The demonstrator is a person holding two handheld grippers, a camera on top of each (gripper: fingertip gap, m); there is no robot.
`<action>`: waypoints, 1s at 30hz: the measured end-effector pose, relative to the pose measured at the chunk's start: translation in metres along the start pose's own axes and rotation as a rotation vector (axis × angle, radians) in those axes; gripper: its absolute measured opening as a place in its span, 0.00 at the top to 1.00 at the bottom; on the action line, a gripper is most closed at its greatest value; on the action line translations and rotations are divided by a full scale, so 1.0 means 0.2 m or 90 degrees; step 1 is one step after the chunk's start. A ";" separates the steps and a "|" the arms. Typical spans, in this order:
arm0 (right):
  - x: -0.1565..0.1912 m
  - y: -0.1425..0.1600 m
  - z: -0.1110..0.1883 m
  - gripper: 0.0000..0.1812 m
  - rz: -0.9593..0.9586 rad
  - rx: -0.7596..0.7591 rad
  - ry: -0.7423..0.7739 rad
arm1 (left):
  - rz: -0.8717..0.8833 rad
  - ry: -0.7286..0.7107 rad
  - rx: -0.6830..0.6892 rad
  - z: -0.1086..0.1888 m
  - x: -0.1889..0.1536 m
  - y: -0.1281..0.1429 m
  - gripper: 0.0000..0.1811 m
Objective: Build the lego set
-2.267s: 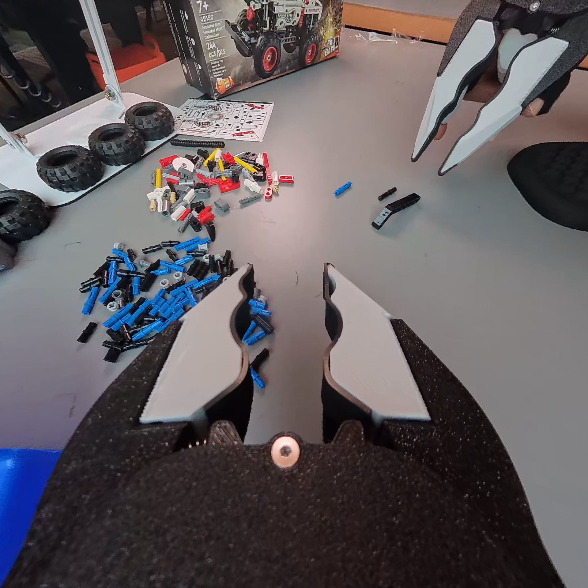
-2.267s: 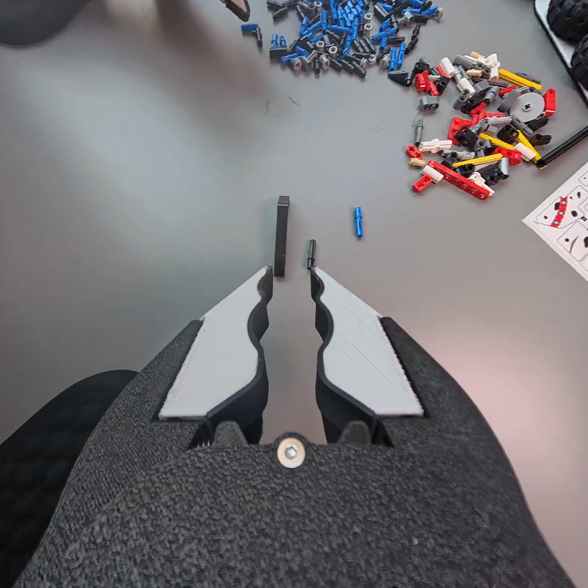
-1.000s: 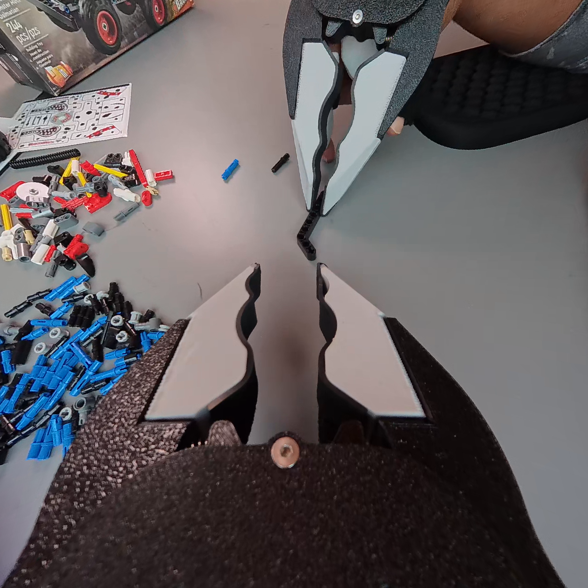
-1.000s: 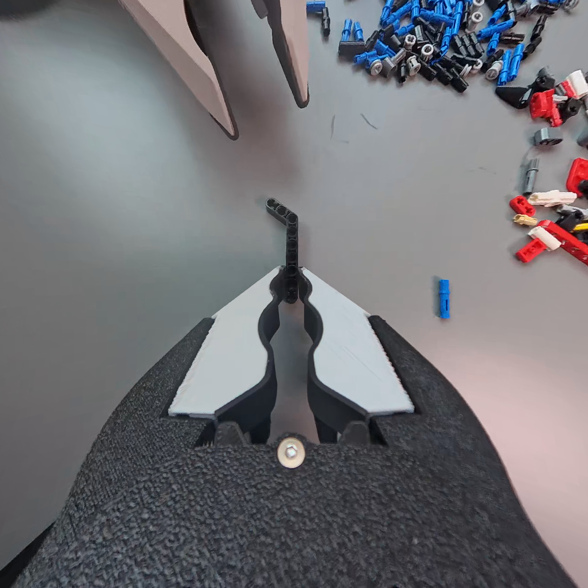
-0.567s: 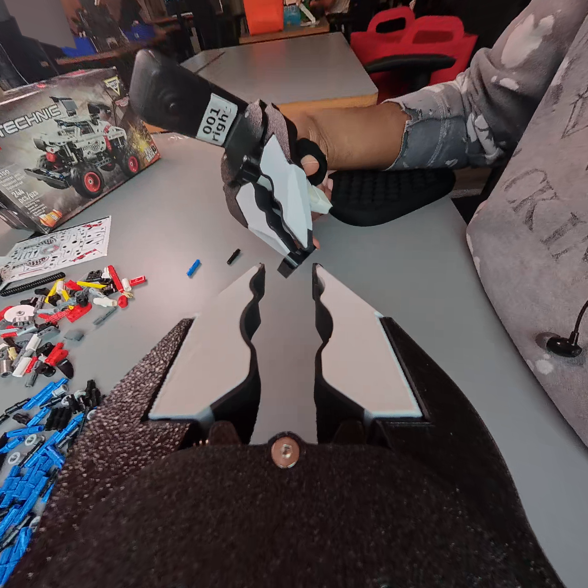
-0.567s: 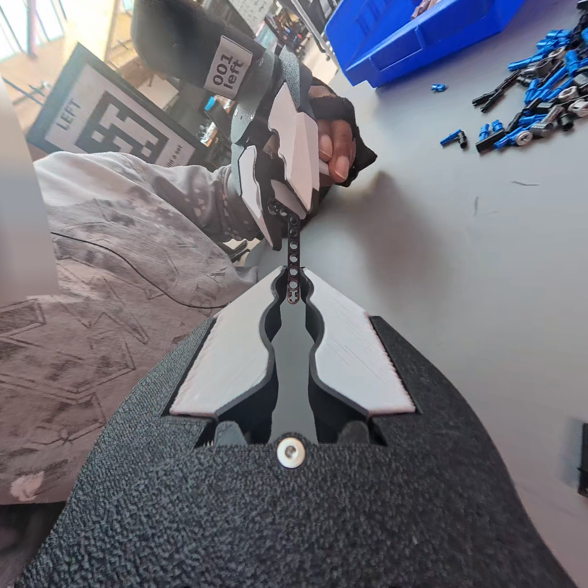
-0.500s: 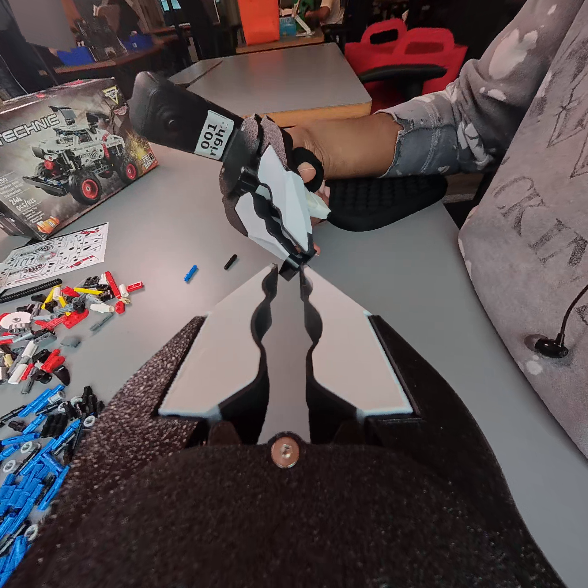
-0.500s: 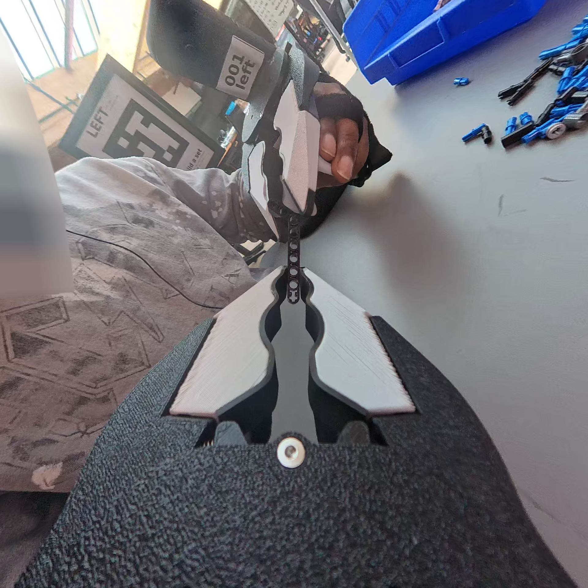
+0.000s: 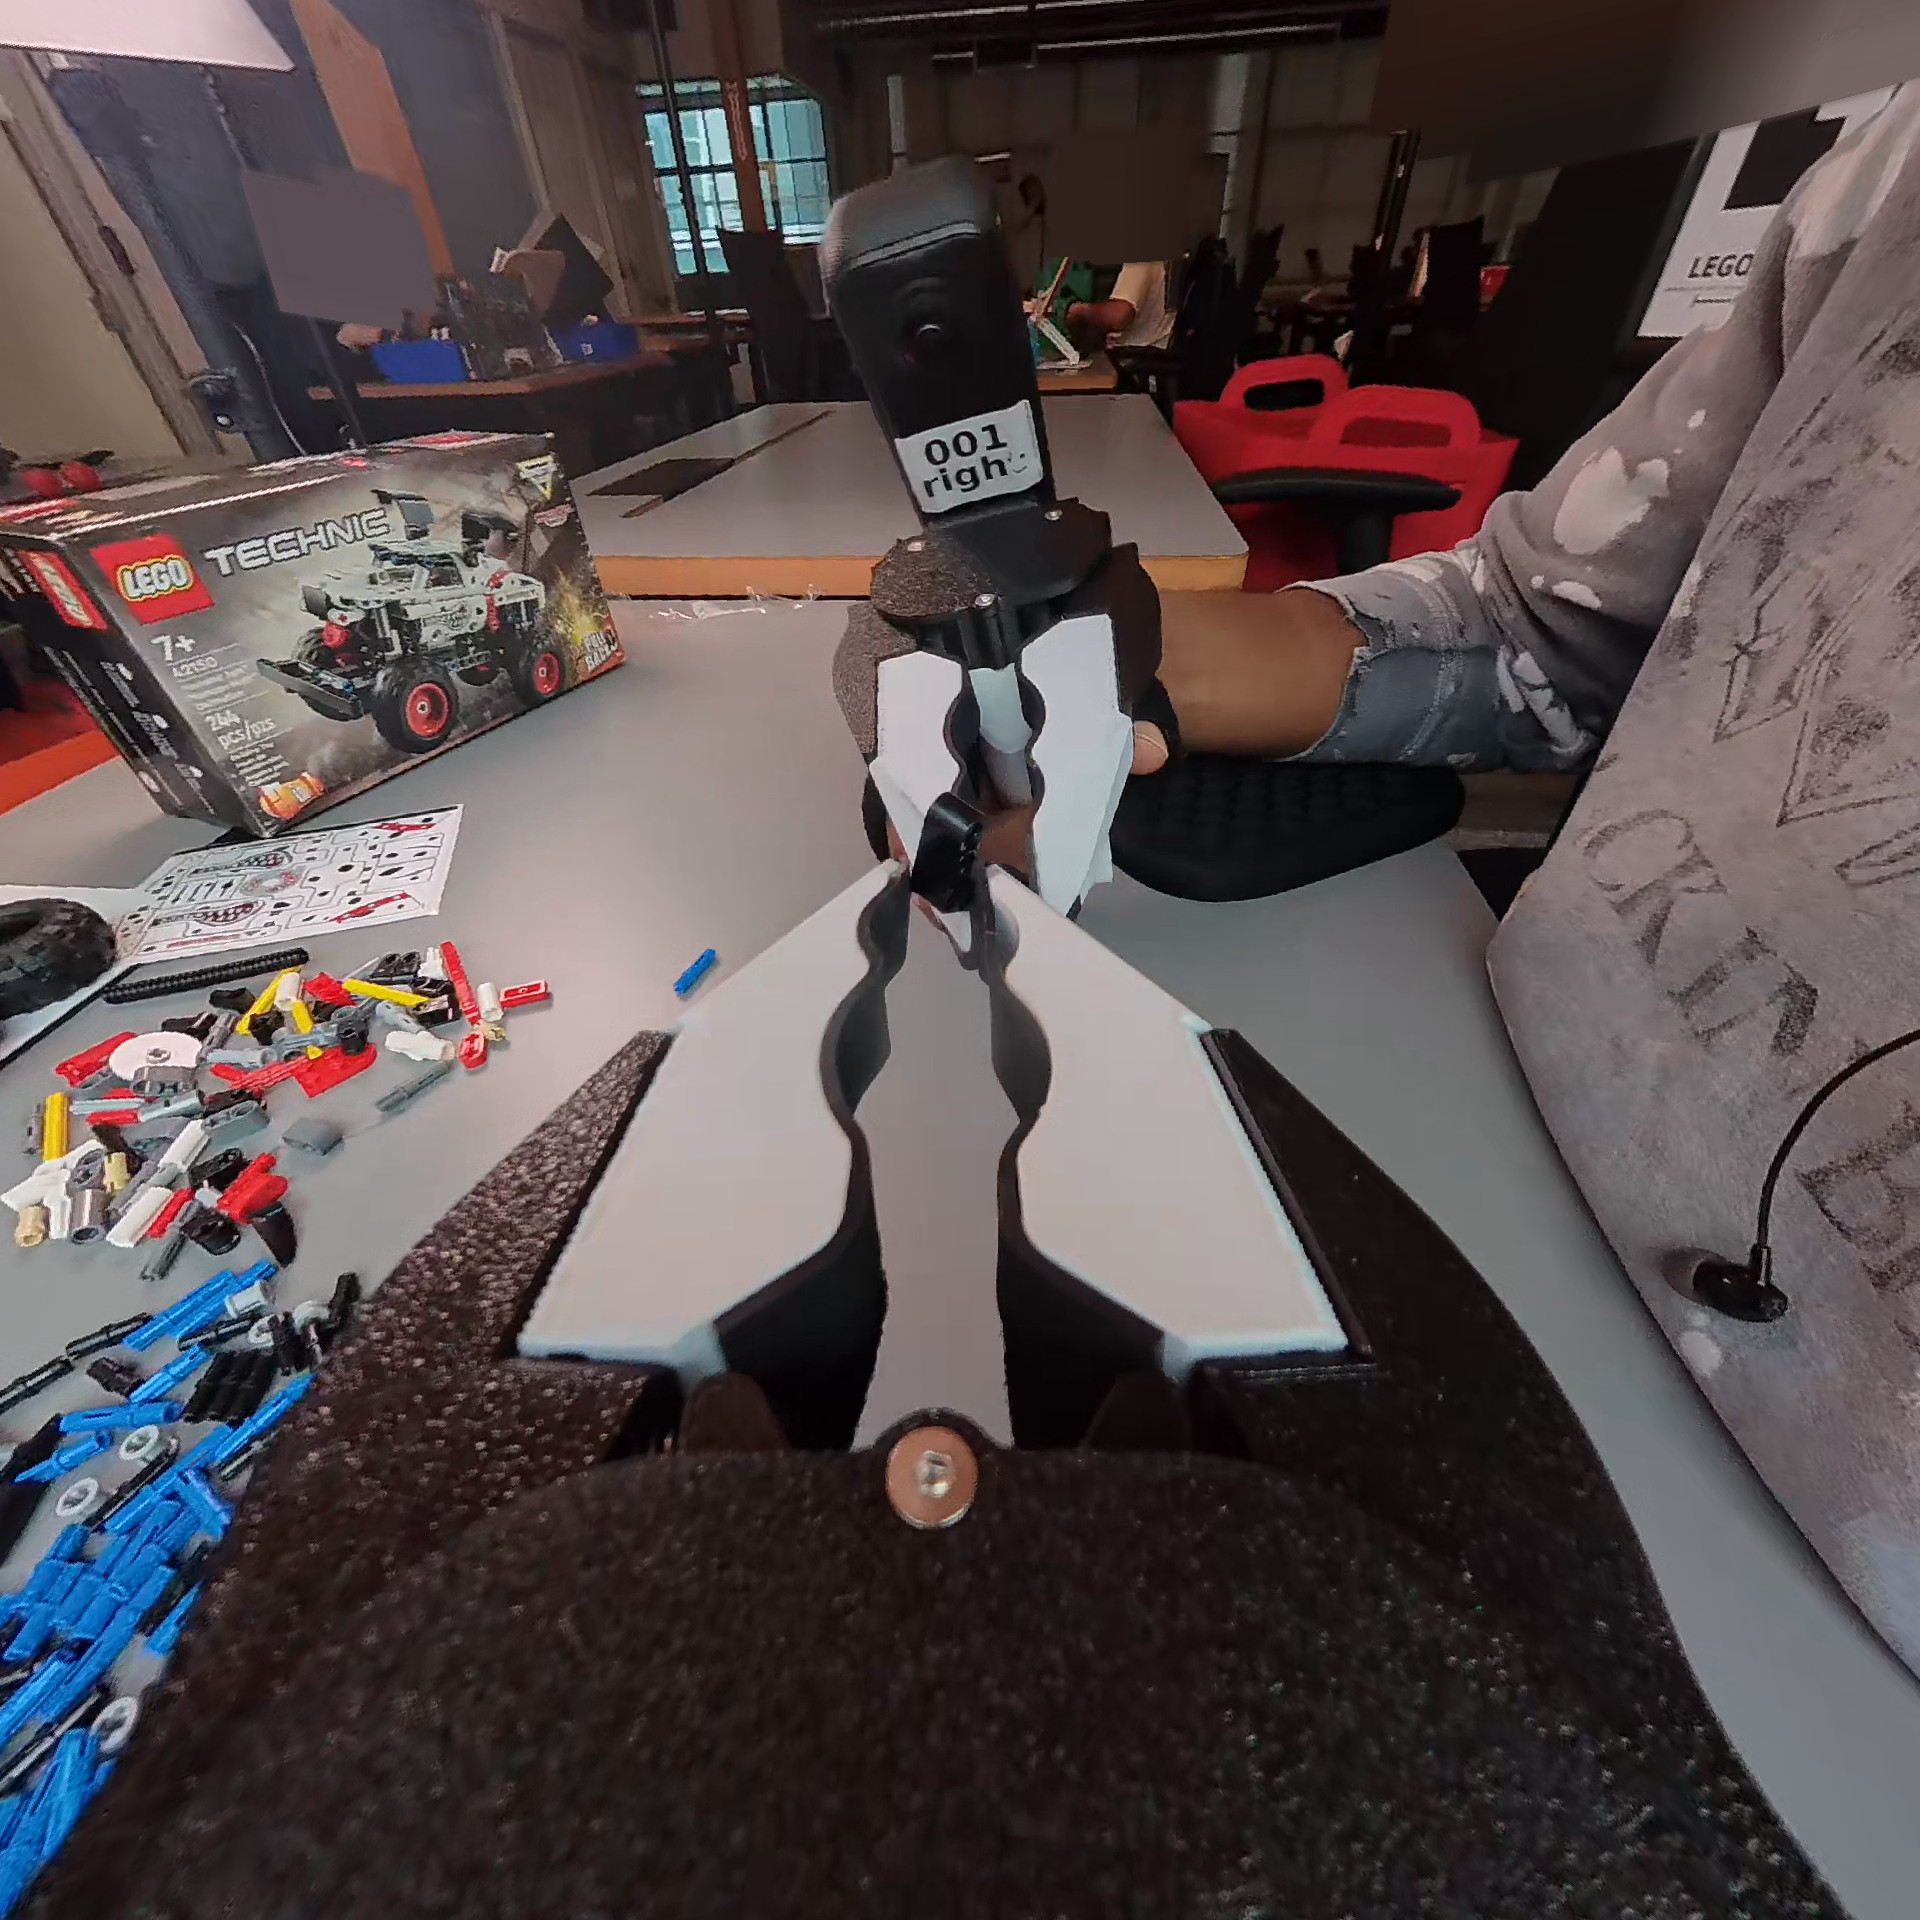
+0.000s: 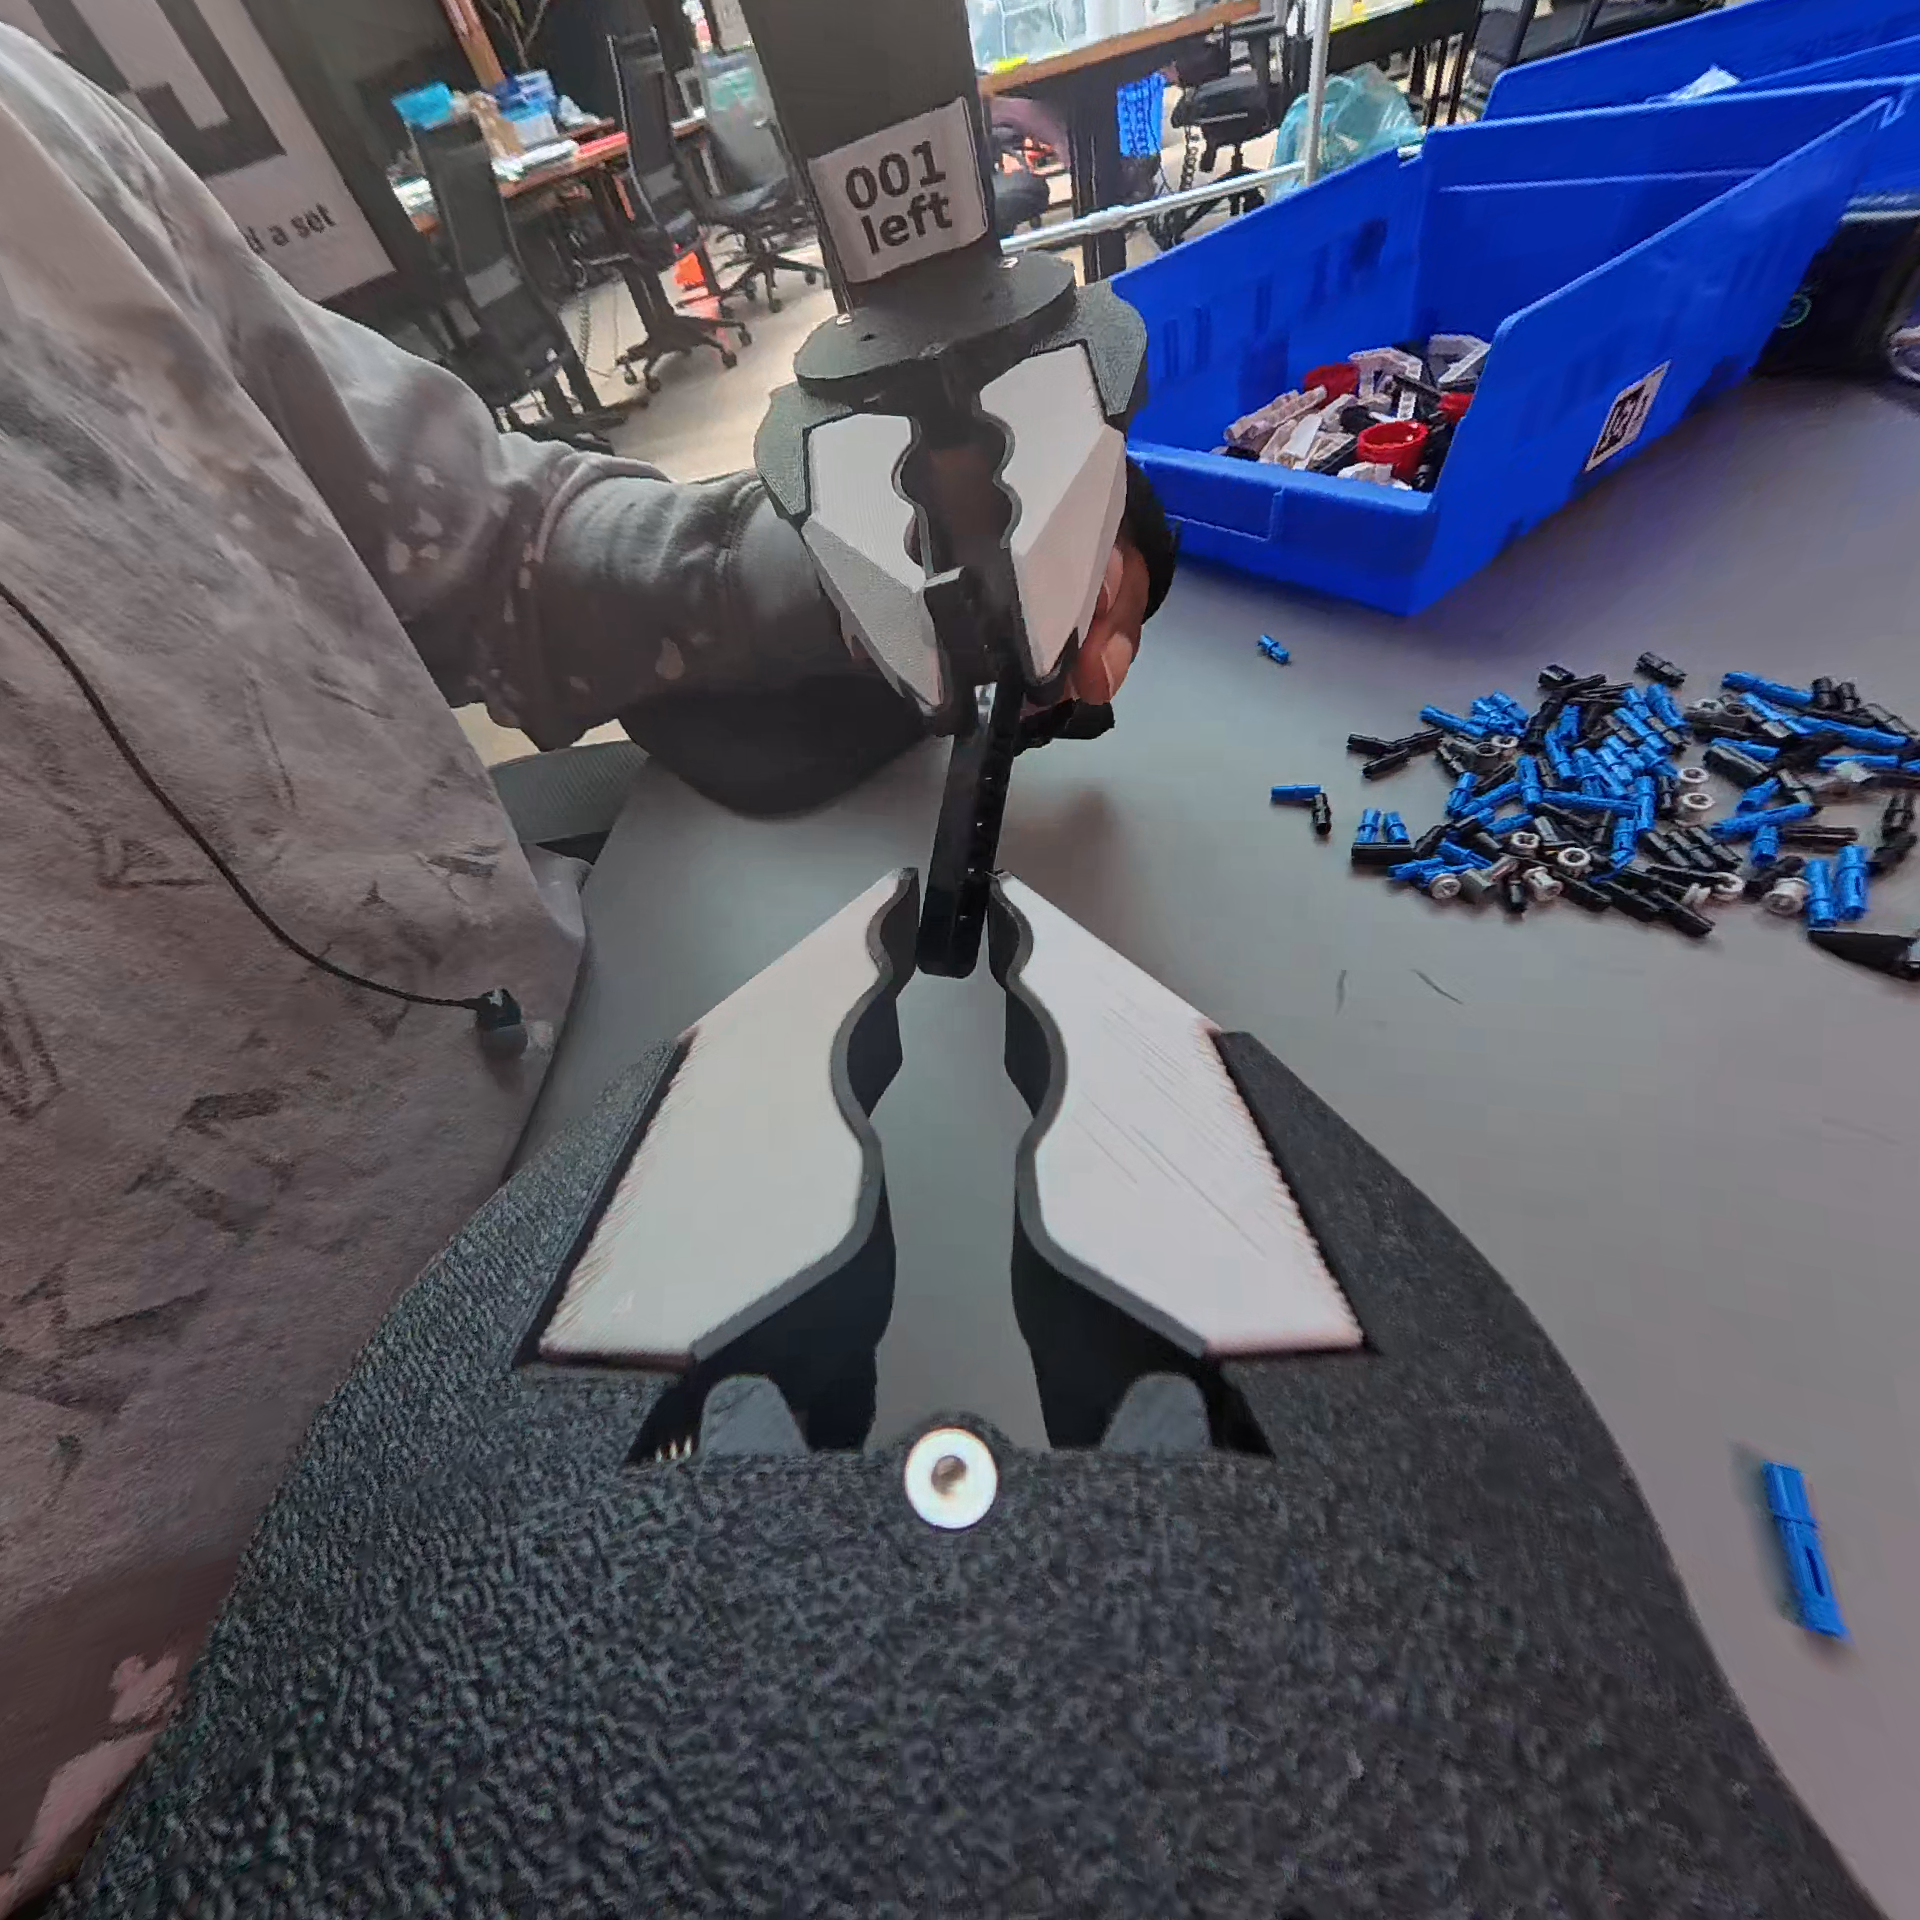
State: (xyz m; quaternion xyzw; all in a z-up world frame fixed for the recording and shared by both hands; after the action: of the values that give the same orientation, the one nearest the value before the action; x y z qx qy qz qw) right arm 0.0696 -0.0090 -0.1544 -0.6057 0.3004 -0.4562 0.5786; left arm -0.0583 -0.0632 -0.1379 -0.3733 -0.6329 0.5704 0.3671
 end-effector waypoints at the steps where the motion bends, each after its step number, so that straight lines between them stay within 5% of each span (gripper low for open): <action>1: -0.01 0.00 0.00 0.93 0.004 -0.006 0.018 | 0.007 -0.015 -0.002 0.00 0.01 0.00 0.93; 7: -0.08 -0.03 -0.03 0.94 0.103 -0.070 0.159 | 0.092 -0.111 -0.038 0.01 0.09 -0.02 0.92; 17: -0.08 -0.03 -0.09 0.94 0.231 -0.078 0.292 | 0.129 -0.126 -0.084 0.01 0.10 -0.03 0.96; 30: -0.13 0.03 -0.08 0.94 0.133 -0.040 0.266 | 0.144 -0.150 -0.012 -0.01 0.12 0.04 0.96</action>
State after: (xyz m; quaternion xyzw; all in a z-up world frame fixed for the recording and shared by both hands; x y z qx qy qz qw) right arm 0.0454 0.0061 -0.1673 -0.4815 0.4885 -0.4997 0.5290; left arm -0.0675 -0.0406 -0.1452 -0.3764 -0.6306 0.6419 0.2204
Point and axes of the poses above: each gripper's, where its closed fingertips meet, z back along the fingers, y out of its underside, x = y × z across the jaws, the point moved 7 cm from there along z, back along the fingers, and after that the axes turned 11 degrees about -x, right-handed, at the moved point
